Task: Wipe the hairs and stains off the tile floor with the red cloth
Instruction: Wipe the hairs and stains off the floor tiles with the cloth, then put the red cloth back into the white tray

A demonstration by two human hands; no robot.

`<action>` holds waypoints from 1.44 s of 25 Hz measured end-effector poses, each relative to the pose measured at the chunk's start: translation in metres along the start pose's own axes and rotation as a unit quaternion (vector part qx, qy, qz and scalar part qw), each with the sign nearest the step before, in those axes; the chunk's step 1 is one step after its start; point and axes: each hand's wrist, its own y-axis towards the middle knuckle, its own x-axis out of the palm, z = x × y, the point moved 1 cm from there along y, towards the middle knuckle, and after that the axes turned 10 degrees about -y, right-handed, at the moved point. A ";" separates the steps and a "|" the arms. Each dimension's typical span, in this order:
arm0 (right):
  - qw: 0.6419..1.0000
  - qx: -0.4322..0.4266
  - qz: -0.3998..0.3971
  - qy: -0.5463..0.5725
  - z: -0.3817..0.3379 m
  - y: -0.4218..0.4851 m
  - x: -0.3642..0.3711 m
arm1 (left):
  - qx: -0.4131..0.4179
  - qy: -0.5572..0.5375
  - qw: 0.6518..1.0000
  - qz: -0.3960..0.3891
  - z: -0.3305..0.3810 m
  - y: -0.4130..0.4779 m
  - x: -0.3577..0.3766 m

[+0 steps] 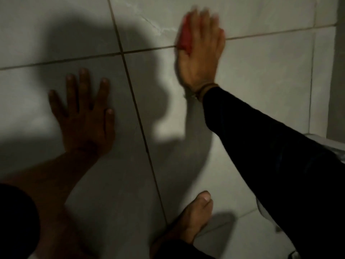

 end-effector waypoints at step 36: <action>0.572 0.690 -0.094 0.435 0.396 -0.413 -0.290 | 0.251 0.075 0.871 -0.415 0.682 -0.193 -0.138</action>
